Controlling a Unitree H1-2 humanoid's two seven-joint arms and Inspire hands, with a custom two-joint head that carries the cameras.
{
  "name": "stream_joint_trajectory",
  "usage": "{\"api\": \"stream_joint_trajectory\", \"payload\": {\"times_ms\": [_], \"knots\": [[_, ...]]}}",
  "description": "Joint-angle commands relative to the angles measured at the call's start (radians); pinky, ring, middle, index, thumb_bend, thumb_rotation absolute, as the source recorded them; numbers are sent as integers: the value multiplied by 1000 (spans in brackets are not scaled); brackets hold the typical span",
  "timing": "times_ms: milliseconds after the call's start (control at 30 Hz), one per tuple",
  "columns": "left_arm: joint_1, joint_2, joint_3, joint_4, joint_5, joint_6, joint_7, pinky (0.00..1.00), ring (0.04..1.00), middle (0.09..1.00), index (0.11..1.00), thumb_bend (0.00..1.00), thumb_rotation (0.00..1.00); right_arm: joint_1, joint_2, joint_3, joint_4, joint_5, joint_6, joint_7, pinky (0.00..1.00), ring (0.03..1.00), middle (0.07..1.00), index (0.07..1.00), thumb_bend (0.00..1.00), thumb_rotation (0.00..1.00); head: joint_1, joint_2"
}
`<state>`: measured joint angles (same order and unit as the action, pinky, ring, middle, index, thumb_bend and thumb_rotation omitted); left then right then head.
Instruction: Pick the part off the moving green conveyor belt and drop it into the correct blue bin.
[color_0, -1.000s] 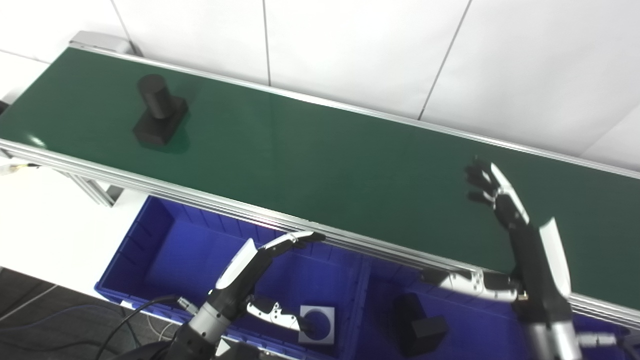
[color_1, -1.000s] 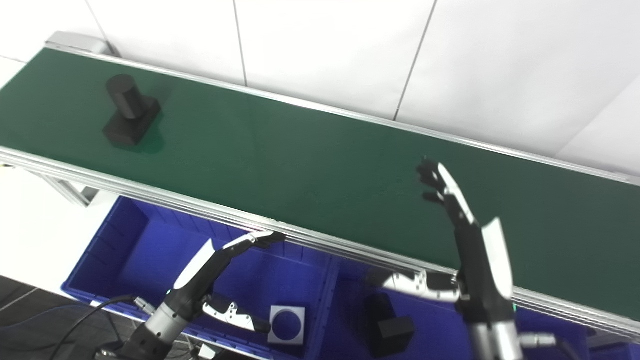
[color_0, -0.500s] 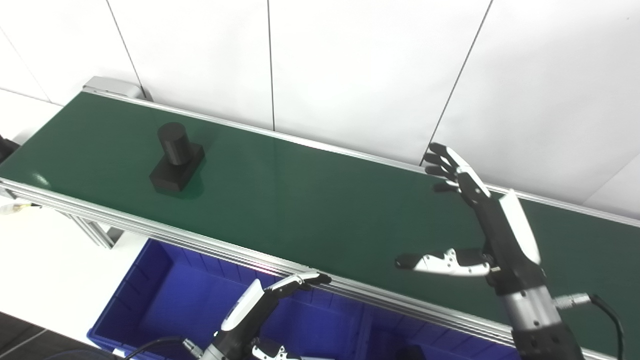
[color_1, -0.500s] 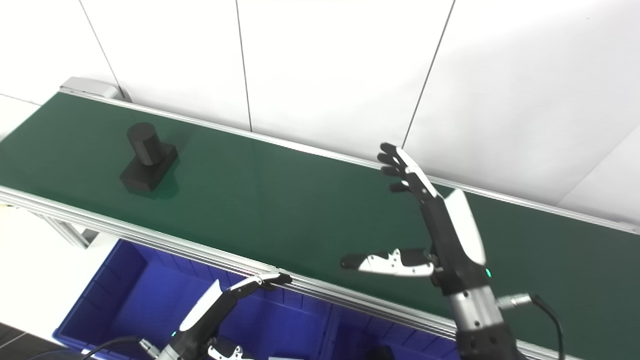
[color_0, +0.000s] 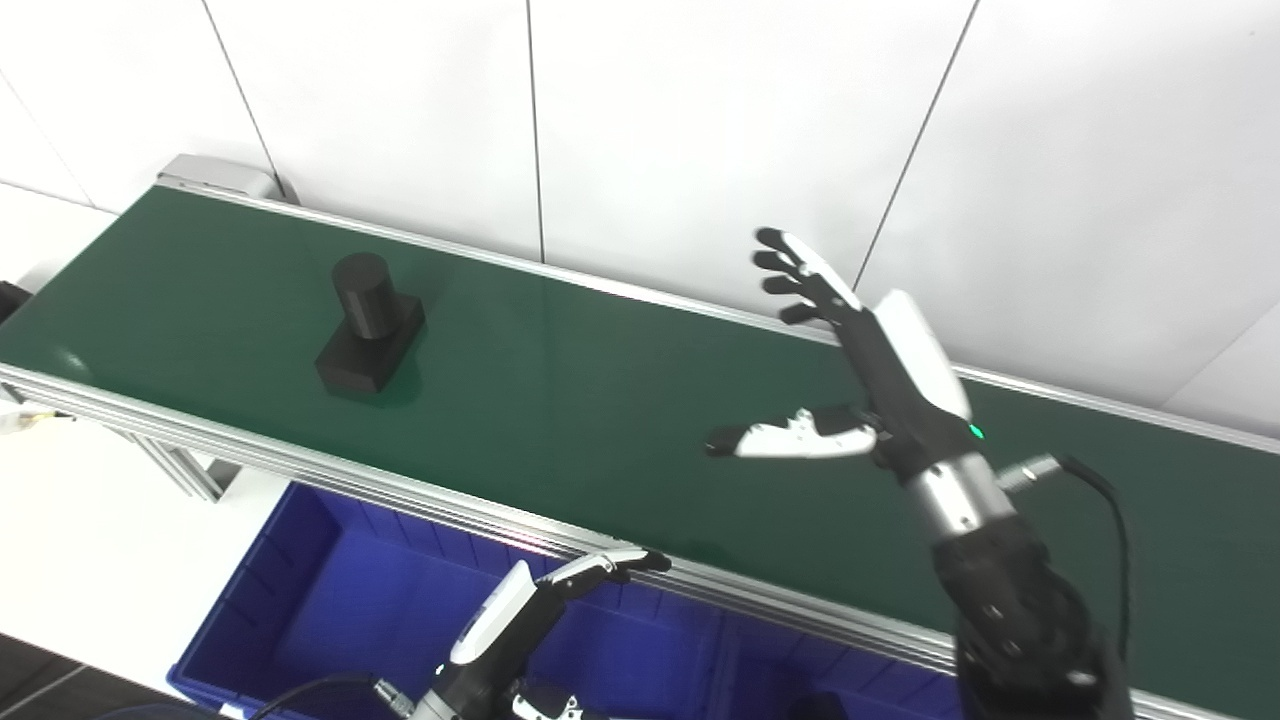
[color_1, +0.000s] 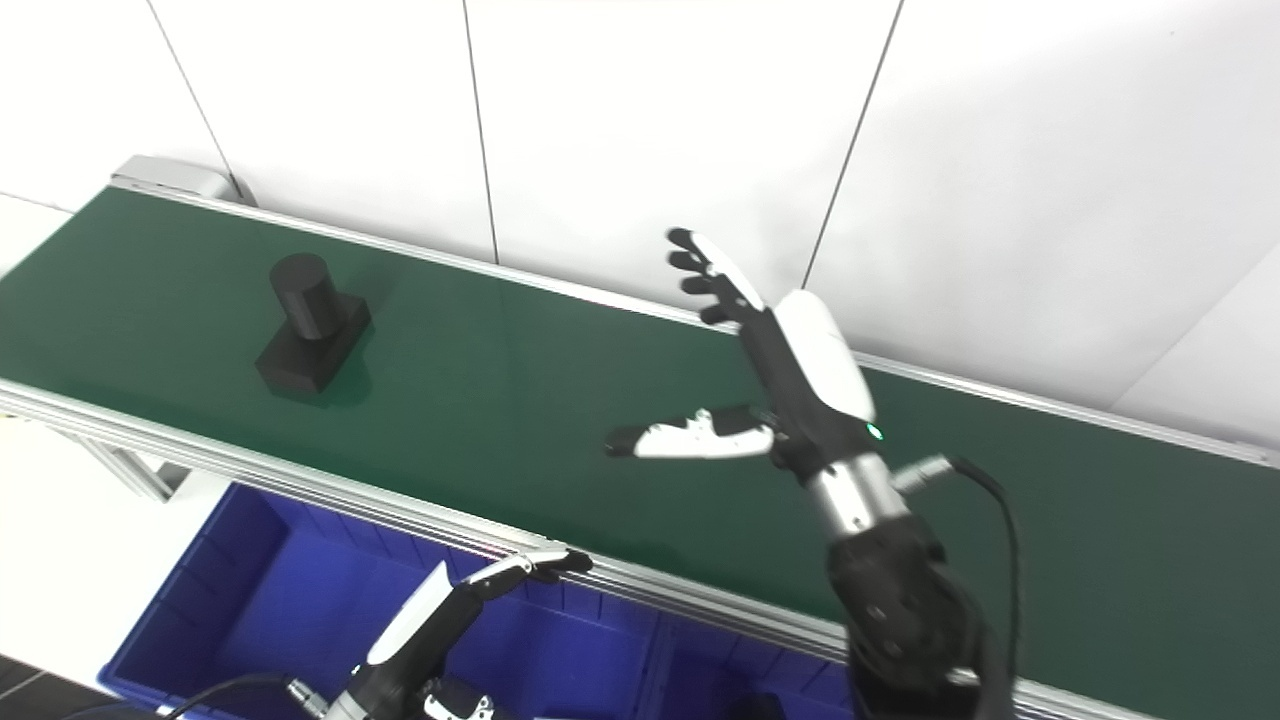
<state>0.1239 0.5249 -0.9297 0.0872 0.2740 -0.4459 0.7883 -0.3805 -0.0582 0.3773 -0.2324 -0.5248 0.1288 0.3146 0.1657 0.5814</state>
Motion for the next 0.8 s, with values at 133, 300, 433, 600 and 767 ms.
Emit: {"api": "stream_joint_trajectory", "payload": {"times_ms": [133, 300, 433, 600, 767], "knots": [[-24, 20, -23, -2, 33, -24, 45, 725, 801, 831, 798, 1000, 343, -89, 58, 26, 77, -30, 12, -15, 738, 841, 882, 935, 936, 478, -2, 0], [-29, 25, -35, -1, 24, -24, 48, 727, 807, 836, 796, 1000, 324, -120, 80, 35, 141, -29, -12, -30, 739, 835, 881, 931, 945, 462, 10, -6], [-33, 27, -40, 1, 33, -24, 56, 717, 800, 835, 794, 1000, 328, -129, 83, 41, 158, -26, -16, -34, 740, 835, 880, 933, 939, 462, 20, -10], [-34, 30, -48, 4, 34, -24, 75, 712, 793, 828, 790, 1000, 336, -131, 78, 40, 160, -22, -21, -36, 735, 828, 876, 934, 934, 459, 50, -4], [-27, 44, -46, -7, 29, -24, 81, 698, 790, 829, 792, 1000, 333, -124, 64, 33, 148, -5, -20, -28, 736, 834, 882, 937, 932, 455, 82, 0]]}}
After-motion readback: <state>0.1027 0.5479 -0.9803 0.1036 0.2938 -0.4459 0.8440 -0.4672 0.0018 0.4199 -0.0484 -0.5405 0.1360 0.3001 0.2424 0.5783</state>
